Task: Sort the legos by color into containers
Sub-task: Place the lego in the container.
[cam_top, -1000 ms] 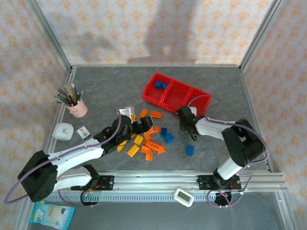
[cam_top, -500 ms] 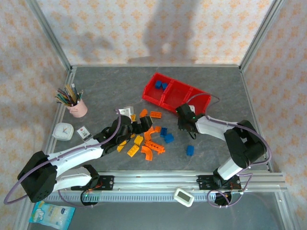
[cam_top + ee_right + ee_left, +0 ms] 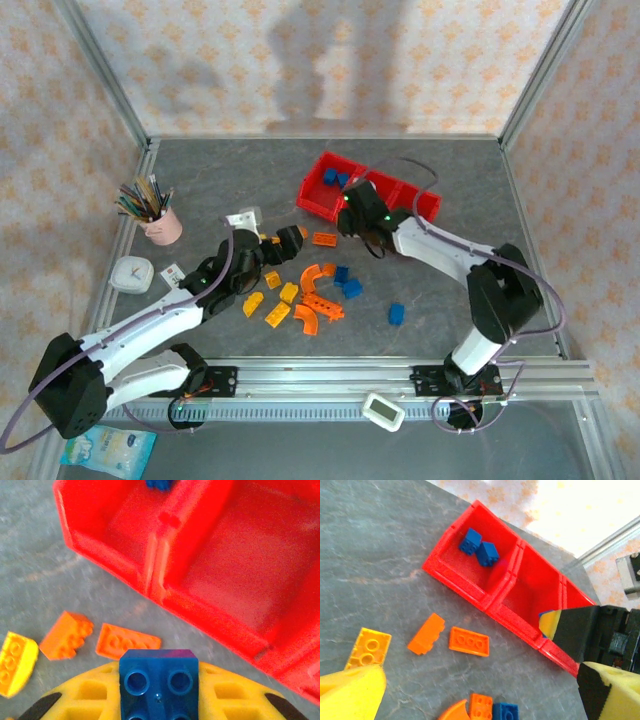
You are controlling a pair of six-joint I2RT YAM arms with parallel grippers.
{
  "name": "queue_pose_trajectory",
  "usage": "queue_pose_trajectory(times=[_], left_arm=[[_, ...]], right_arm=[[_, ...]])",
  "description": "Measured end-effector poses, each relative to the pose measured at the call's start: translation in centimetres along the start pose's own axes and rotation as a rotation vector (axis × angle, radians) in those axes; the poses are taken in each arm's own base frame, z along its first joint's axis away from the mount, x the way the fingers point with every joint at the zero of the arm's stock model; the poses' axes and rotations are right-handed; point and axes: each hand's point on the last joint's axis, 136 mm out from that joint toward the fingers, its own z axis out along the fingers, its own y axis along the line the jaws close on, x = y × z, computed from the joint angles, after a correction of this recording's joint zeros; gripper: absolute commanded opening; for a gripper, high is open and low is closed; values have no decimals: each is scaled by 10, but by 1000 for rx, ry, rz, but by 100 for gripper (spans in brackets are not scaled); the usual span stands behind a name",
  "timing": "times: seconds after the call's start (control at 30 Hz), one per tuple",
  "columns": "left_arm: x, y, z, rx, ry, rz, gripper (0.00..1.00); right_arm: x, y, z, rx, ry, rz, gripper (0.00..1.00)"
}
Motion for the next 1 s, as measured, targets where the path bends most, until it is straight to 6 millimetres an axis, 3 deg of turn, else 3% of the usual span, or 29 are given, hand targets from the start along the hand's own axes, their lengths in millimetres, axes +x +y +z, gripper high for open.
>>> queue_pose_trajectory(times=[0.27, 0.43, 0.57, 0.8, 1.0], left_arm=[[-19, 18, 10, -45, -22, -9, 99], [-16, 31, 19, -73, 10, -20, 99], [-14, 35, 24, -72, 22, -27, 99], [-14, 34, 27, -58, 32, -32, 99], [-20, 27, 26, -40, 23, -34, 99]], right_arm=[[-58, 23, 45, 29, -76, -22, 27], [-88, 16, 78, 73, -110, -12, 28], [-106, 10, 97, 105, -129, -16, 37], [-118, 15, 105, 108, -133, -35, 52], [-117, 16, 101, 105, -119, -41, 55]])
